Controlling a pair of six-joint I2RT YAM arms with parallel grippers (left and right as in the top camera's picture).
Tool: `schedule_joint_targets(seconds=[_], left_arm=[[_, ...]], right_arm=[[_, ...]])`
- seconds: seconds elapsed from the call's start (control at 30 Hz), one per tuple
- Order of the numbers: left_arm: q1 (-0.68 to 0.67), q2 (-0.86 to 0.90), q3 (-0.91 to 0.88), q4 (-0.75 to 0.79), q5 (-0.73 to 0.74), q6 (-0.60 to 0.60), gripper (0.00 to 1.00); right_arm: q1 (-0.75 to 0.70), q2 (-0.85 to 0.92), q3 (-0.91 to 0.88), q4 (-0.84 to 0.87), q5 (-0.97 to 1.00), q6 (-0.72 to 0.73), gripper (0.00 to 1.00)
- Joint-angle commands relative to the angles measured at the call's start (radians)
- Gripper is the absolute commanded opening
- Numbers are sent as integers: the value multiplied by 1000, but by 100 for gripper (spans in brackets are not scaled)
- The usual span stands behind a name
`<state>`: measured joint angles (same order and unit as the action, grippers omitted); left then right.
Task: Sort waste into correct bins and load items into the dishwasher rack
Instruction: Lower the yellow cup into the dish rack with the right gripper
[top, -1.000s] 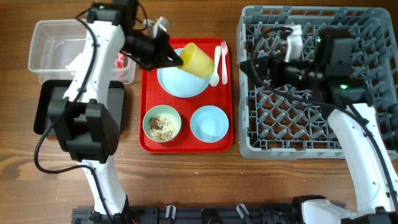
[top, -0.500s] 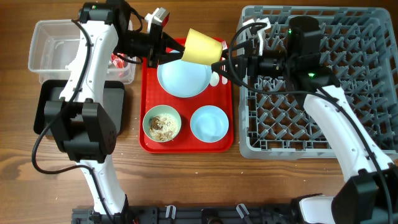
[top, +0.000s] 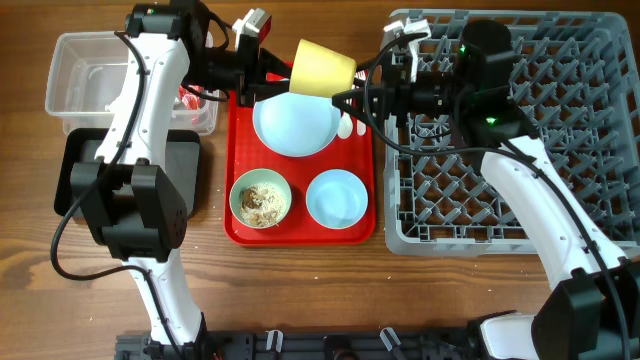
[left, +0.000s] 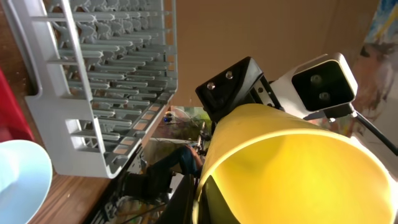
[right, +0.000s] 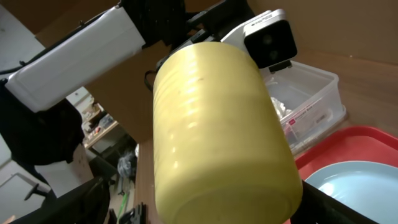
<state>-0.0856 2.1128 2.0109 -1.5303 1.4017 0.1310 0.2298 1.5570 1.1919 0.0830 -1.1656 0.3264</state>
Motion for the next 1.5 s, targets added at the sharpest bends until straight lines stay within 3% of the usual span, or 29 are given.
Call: schedule_joint_targets(seconds=[0.0,0.2,0.4,0.63,0.77,0.9,1.13,1.27,1.47], left_arm=[[-5,-15,-1,-2,4,23,4],[-34,-15,-1,-1,4,23,4],[-41,-15,-1,8,3,24,5],[-40,-15,-1,13,-35,23,45],[-41,-15,-1,31,-129,23,59],[-41,-15,-1,56,-308,23,64],[-52,-14,-1,100,-671,18,65],[-65,-14,-1,118,-789,18,65],[-72,-14,-1,134,-949,-3,66]], right_arm=[[27,11,10,14,11,16,90],[35,21,10,14,40,17,89],[35,24,10,14,42,17,68],[4,20,10,9,47,21,56],[-56,-3,10,-53,64,38,55],[-137,-74,11,-322,252,29,54],[-176,-306,29,-919,787,-7,56],[-175,-409,37,-1171,904,64,56],[-155,-418,31,-1352,937,104,56]])
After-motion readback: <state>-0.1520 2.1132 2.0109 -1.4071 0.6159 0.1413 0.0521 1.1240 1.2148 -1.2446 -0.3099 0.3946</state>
